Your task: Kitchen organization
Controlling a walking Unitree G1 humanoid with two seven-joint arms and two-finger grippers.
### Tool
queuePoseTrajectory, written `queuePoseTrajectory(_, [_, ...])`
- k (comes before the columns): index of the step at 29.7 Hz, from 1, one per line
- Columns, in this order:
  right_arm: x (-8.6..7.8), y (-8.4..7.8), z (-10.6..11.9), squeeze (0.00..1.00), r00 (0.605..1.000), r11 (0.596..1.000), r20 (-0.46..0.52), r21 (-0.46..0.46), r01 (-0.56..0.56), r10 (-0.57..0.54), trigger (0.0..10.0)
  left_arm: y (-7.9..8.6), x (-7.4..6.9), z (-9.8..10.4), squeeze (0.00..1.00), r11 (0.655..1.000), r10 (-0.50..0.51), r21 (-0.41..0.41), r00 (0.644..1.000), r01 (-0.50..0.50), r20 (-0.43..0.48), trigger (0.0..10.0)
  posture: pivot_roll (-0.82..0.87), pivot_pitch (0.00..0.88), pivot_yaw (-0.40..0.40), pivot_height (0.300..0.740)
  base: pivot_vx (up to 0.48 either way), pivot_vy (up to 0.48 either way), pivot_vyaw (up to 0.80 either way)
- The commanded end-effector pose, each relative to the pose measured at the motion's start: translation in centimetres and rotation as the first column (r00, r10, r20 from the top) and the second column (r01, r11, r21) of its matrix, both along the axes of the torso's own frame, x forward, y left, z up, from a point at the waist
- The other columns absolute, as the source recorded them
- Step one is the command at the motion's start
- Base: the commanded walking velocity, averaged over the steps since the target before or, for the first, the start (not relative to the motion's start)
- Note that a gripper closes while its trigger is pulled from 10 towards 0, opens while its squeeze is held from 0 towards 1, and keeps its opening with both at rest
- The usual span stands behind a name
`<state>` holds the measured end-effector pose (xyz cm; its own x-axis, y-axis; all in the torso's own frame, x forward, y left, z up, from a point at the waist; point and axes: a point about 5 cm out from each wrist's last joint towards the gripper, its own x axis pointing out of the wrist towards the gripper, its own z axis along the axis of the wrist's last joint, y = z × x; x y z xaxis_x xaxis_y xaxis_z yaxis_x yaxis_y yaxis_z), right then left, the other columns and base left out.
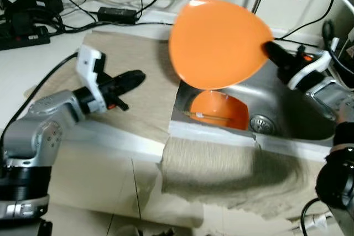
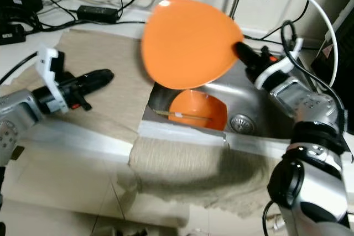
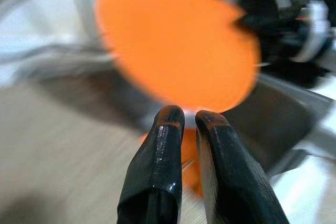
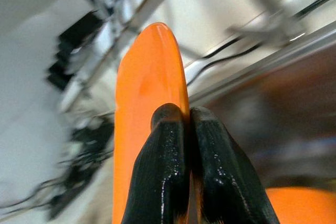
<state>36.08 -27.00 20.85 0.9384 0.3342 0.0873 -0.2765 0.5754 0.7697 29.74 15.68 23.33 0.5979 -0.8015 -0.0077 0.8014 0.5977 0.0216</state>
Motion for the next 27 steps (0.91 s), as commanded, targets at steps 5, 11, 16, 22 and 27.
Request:
queuePoseTrajectory(5, [-0.3,-1.4,-1.0,0.0,0.992,0.99,-0.047,-0.083,0.109,-0.114,0.0,-3.0,-0.1,1.2,0.0,0.99,-0.021,0.14,0.99,0.001,0.142,10.0,-0.08,0.0,-0.054,0.74,0.0,0.0,0.0])
queuePoseTrajectory(11, [0.0,-0.6,-4.4,0.0,0.972,0.971,-0.156,-0.189,0.146,-0.177,0.0,-5.8,-0.6,-0.5,0.0,0.998,-0.051,0.043,0.999,0.051,0.001,10.0,-0.07,0.0,-0.05,0.74,0.0,0.0,0.0])
queuePoseTrajectory(16, [0.2,0.4,-5.6,0.0,0.968,0.974,-0.186,-0.18,0.138,-0.171,0.0,-5.6,-0.2,-2.1,0.0,0.995,0.005,0.103,0.999,0.0,-0.05,10.0,-0.07,0.0,-0.049,0.74,0.0,0.0,0.0])
queuePoseTrajectory(22, [0.8,3.3,-7.6,0.0,0.963,0.979,-0.245,-0.192,0.07,-0.117,0.0,-5.3,-0.1,-4.2,0.0,0.985,0.06,0.169,0.992,-0.04,-0.113,10.0,-0.06,0.0,-0.052,0.74,0.0,0.0,0.0])
queuePoseTrajectory(27, [1.2,4.9,-8.5,0.0,0.955,0.969,-0.279,-0.246,0.034,-0.105,2.1,-5.9,-0.2,-4.4,0.0,0.981,0.053,0.192,0.992,-0.031,-0.111,10.0,-0.06,0.0,-0.057,0.74,0.0,0.0,0.0])
